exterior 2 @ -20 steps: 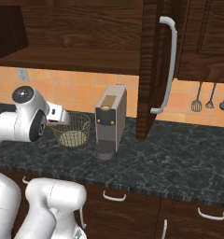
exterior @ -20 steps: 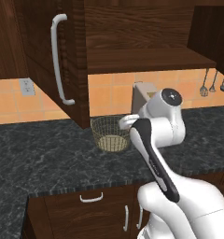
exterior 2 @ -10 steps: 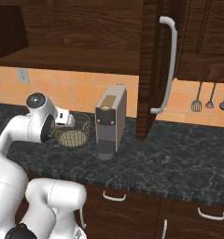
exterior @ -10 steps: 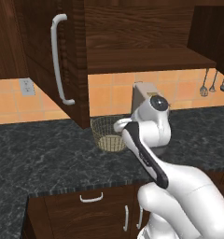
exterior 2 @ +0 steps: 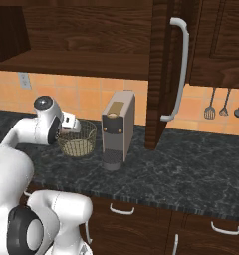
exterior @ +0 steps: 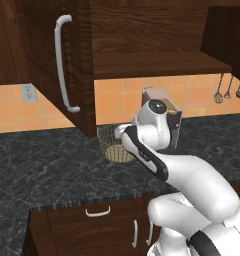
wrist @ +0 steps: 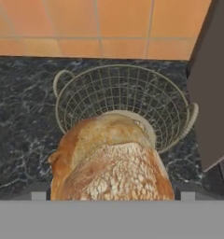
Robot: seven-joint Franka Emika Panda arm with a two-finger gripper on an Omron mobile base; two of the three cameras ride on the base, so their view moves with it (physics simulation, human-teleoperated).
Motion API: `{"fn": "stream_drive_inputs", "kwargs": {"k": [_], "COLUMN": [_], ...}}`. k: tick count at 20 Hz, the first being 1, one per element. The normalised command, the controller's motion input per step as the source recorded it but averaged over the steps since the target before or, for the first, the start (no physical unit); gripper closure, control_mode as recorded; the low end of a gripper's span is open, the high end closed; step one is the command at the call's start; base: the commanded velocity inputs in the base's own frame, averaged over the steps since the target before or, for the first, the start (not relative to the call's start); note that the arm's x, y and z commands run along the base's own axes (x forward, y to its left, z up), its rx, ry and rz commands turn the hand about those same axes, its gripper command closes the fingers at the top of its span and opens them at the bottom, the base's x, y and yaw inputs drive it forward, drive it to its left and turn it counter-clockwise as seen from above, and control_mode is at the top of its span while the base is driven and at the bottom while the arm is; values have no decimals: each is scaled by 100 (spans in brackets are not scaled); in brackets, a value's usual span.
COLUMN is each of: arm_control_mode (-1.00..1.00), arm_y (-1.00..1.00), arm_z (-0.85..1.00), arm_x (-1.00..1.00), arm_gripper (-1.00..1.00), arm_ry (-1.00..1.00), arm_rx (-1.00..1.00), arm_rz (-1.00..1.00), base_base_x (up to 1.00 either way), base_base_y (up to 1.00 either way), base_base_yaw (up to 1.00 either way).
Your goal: Open the cabinet, pick up the bread from the cabinet and place it in the basket. Then move the basket to the dining counter.
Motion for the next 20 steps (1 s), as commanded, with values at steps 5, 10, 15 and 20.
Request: {"fn": "stream_drive_inputs", "kwargs": {"k": [5,10,15,20], "arm_control_mode": [-100,-100,-100,-100], "arm_y": [3,0,0,4], "arm_z": [-27,-39,-45,-47], "arm_x": [60,47,36,25], "arm_gripper": [100,100,100,100], "arm_ry": [9,4,1,3], "arm_rx": [0,-1,-2,-2], "arm_rz": [0,0,0,0], "base_base_x": [0,0,0,0], "base_base_y": [0,0,0,0], "base_base_yaw": [0,0,0,0]}}
